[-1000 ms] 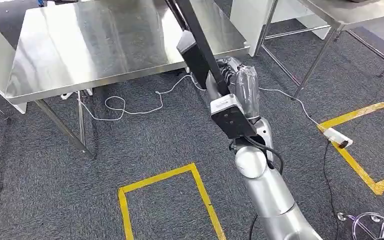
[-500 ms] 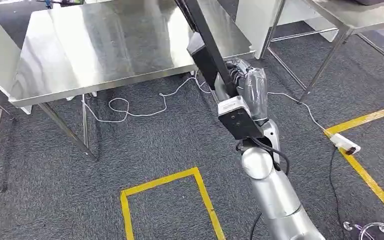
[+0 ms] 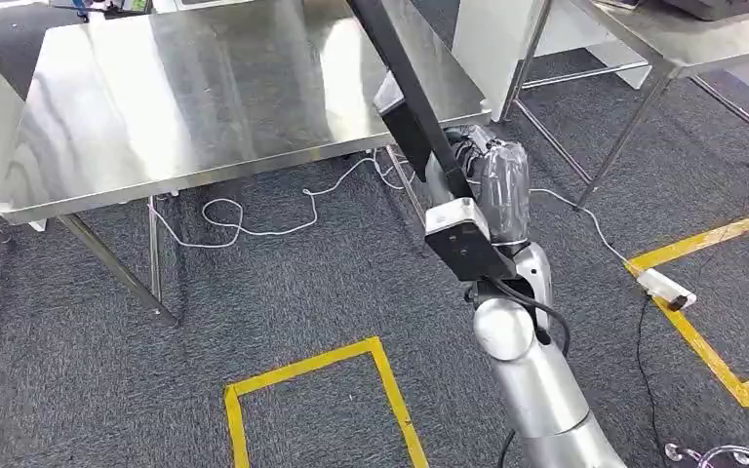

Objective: Take the parts from the cabinet and place them on the table.

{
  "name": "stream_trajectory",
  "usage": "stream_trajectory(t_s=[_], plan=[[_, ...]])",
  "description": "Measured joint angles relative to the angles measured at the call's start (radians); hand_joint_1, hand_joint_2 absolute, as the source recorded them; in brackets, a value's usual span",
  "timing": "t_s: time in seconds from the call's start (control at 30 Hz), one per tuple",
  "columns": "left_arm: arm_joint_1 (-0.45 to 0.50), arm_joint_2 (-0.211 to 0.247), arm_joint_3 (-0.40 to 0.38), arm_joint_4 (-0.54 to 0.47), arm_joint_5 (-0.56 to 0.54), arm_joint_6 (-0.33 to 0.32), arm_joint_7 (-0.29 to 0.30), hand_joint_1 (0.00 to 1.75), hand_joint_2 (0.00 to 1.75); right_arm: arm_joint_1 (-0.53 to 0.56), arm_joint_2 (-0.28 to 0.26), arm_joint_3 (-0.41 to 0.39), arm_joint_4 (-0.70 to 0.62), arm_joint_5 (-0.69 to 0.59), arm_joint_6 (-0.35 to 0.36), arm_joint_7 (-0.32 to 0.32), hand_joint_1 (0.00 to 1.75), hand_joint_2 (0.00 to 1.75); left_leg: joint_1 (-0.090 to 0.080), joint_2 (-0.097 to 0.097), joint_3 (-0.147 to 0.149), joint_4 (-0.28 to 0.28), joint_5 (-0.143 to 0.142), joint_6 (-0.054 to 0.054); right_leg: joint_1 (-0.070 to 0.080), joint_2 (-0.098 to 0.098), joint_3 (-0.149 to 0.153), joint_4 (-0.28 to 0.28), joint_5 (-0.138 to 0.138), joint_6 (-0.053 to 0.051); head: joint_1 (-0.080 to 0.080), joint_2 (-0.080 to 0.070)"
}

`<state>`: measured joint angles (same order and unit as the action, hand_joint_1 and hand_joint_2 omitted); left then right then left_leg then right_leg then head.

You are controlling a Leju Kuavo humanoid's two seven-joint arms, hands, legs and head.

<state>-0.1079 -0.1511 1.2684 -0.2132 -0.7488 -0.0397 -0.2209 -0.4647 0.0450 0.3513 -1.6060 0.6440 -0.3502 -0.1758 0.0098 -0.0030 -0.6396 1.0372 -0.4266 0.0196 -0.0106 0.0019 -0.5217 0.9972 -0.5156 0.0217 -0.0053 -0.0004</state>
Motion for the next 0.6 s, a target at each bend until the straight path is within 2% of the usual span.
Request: stream_trajectory(t_s=[0.03, 0.07, 0.1, 0.17, 0.2, 0.23, 0.27, 0.3, 0.37, 0.4, 0.43, 0.47, 0.53, 0.57, 0.6], plan=[[0.000, 0.000, -0.001, 0.000, -0.002, -0.002, -0.001, 0.00, 1.75, 0.006, -0.002, -0.004, -0.008, 0.004, -0.003, 0.001, 1.75, 1.75, 0.001, -0.001, 0.004, -0.007, 0.000, 0.006, 0.002, -0.002, 0.007, -0.003, -0.004, 0.006, 0.000, 0.000], [-0.001, -0.002, -0.004, 0.000, -0.002, -0.005, -0.004, 0.00, 1.75, 0.012, -0.004, -0.006, -0.016, 0.008, -0.005, 0.001, 1.75, 1.75, 0.011, -0.001, 0.016, -0.019, 0.003, 0.013, 0.005, -0.003, 0.000, 0.007, -0.011, 0.012, 0.001, 0.000], [-0.001, -0.002, -0.007, 0.000, -0.002, -0.008, -0.010, 0.00, 1.75, 0.015, -0.010, -0.010, -0.021, 0.010, -0.007, 0.002, 1.75, 1.75, 0.008, -0.002, 0.023, -0.024, -0.002, 0.020, 0.003, -0.003, -0.015, 0.046, -0.026, 0.010, 0.002, 0.000], [-0.004, -0.002, -0.009, 0.000, 0.000, -0.009, -0.018, 0.00, 1.75, 0.023, -0.021, -0.016, -0.024, 0.010, -0.009, -0.002, 1.75, 1.75, 0.008, -0.001, 0.031, -0.024, -0.009, 0.031, -0.002, -0.002, -0.105, 0.196, -0.076, 0.002, 0.003, 0.000], [-0.004, -0.002, -0.009, 0.000, 0.005, -0.009, -0.021, 0.00, 1.75, 0.033, -0.029, -0.020, -0.024, 0.000, -0.009, -0.010, 1.75, 1.75, 0.007, -0.002, 0.036, -0.024, -0.015, 0.034, -0.002, -0.002, -0.157, 0.275, -0.094, 0.003, 0.003, 0.000], [-0.004, -0.003, -0.008, 0.000, 0.008, -0.008, -0.022, 0.00, 1.75, 0.041, -0.034, -0.021, -0.022, -0.011, -0.006, -0.019, 1.75, 1.75, 0.007, -0.005, 0.040, -0.023, -0.019, 0.033, -0.002, -0.002, -0.191, 0.318, -0.096, 0.008, 0.005, 0.000], [-0.004, -0.005, -0.008, 0.000, 0.015, -0.003, -0.022, 0.00, 1.75, 0.044, -0.039, -0.021, -0.018, -0.023, -0.003, -0.027, 1.75, 1.75, 0.007, -0.007, 0.048, -0.023, -0.025, 0.031, -0.003, -0.002, -0.205, 0.314, -0.076, 0.017, 0.003, 0.000], [-0.004, -0.007, -0.008, 0.000, 0.019, 0.001, -0.022, 0.00, 1.75, 0.041, -0.040, -0.021, -0.012, -0.030, -0.002, -0.033, 1.75, 1.75, 0.007, -0.008, 0.057, -0.023, -0.032, 0.029, -0.005, -0.002, -0.194, 0.262, -0.036, 0.029, 0.004, 0.000], [-0.005, -0.013, -0.008, 0.000, 0.025, 0.016, -0.019, 0.00, 1.75, 0.032, -0.040, -0.021, 0.003, -0.037, 0.001, -0.043, 1.75, 1.75, 0.009, -0.010, 0.080, -0.023, -0.049, 0.021, -0.011, -0.003, -0.121, 0.069, 0.067, 0.050, 0.004, 0.000], [-0.005, -0.013, -0.008, 0.000, 0.025, 0.021, -0.018, 0.00, 1.75, 0.028, -0.040, -0.021, 0.012, -0.037, 0.001, -0.044, 1.75, 1.75, 0.005, -0.011, 0.082, -0.023, -0.056, 0.014, -0.011, -0.006, -0.103, 0.019, 0.092, 0.045, 0.007, 0.000], [-0.006, -0.013, -0.008, 0.000, 0.026, 0.024, -0.017, 0.00, 1.75, 0.024, -0.039, -0.020, 0.017, -0.038, 0.001, -0.046, 1.75, 1.75, 0.000, -0.014, 0.087, -0.020, -0.065, 0.006, -0.002, -0.004, -0.090, 0.013, 0.089, 0.031, 0.006, 0.000], [-0.007, -0.014, -0.008, 0.000, 0.026, 0.027, -0.016, 0.00, 1.75, 0.023, -0.039, -0.019, 0.021, -0.038, 0.002, -0.046, 1.75, 1.75, 0.000, -0.013, 0.089, -0.022, -0.068, 0.002, -0.002, -0.003, -0.090, 0.014, 0.085, 0.019, 0.004, 0.000], [-0.008, -0.015, -0.008, 0.000, 0.026, 0.028, -0.014, 0.00, 1.75, 0.021, -0.040, -0.019, 0.029, -0.038, 0.003, -0.046, 1.75, 1.75, 0.005, -0.012, 0.095, -0.029, -0.073, -0.008, -0.001, -0.003, -0.088, 0.014, 0.080, 0.004, 0.005, 0.000], [-0.010, -0.016, -0.008, 0.000, 0.027, 0.029, -0.012, 0.00, 1.75, 0.018, -0.040, -0.019, 0.029, -0.038, 0.003, -0.047, 1.75, 1.75, 0.009, -0.011, 0.091, -0.026, -0.081, -0.015, -0.015, -0.002, -0.078, 0.006, 0.082, -0.004, 0.003, 0.000], [-0.010, -0.016, -0.007, 0.000, 0.027, 0.031, -0.011, 0.00, 1.75, 0.017, -0.039, -0.020, 0.029, -0.038, 0.003, -0.047, 1.75, 1.75, 0.009, -0.005, 0.081, 0.007, -0.094, -0.018, -0.013, -0.002, -0.068, 0.005, 0.075, -0.015, 0.003, 0.000]])
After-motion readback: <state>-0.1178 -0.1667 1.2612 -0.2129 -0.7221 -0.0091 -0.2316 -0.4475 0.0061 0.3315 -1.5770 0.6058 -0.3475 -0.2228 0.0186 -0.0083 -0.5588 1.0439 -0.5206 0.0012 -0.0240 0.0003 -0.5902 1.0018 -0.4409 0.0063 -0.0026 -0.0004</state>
